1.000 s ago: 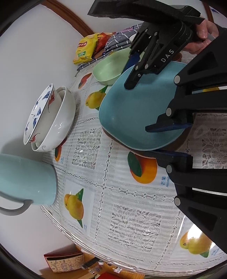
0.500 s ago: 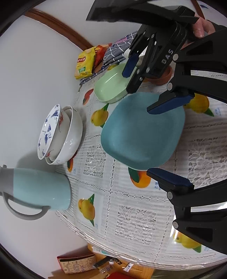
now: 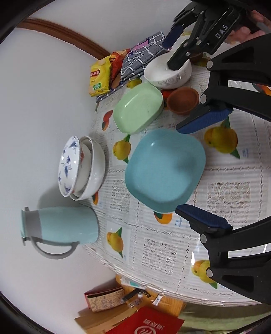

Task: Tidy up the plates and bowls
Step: 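Move both grippers toward the rim of the pale-green plate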

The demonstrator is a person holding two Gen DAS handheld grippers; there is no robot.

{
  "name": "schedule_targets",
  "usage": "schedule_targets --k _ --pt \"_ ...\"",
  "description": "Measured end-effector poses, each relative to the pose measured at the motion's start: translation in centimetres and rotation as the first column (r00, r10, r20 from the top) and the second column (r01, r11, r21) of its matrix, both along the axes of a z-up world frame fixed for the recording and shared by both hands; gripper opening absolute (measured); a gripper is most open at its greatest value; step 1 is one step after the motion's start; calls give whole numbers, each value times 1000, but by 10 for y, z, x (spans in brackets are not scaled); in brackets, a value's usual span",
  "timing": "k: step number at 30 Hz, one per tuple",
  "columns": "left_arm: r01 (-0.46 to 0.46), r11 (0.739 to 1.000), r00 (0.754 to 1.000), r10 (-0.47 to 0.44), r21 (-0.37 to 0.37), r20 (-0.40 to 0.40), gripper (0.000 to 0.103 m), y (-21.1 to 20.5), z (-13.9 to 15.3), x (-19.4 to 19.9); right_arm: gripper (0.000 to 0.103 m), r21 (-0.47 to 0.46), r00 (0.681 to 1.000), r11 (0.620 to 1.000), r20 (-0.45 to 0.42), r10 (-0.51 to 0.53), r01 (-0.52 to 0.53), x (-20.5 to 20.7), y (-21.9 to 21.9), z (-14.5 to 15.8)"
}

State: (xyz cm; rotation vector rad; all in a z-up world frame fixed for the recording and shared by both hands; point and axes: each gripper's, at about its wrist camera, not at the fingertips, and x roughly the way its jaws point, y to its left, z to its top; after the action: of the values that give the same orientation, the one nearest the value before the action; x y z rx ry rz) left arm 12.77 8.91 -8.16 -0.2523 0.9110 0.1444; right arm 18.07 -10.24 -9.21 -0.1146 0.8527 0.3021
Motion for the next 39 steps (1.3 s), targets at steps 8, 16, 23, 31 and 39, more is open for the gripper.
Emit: schedule_targets --k 8,16,23,31,39 --pt "47 999 997 -47 7 66 70 -41 22 -15 89 24 998 999 42 -41 40 -23 -51 18" --pt "-40 999 988 39 3 150 70 -59 31 -25 89 185 1000 983 21 -6 2 -20 -93 27" --pt "-25 999 995 21 35 99 70 -64 32 -12 89 82 999 997 32 3 -6 -5 -91 25" --pt "-27 999 995 24 20 98 70 -57 35 3 89 121 1000 992 -9 20 -19 24 -83 25" --pt "-26 999 994 24 18 105 70 -46 40 40 89 80 1000 997 10 -3 2 58 -63 31"
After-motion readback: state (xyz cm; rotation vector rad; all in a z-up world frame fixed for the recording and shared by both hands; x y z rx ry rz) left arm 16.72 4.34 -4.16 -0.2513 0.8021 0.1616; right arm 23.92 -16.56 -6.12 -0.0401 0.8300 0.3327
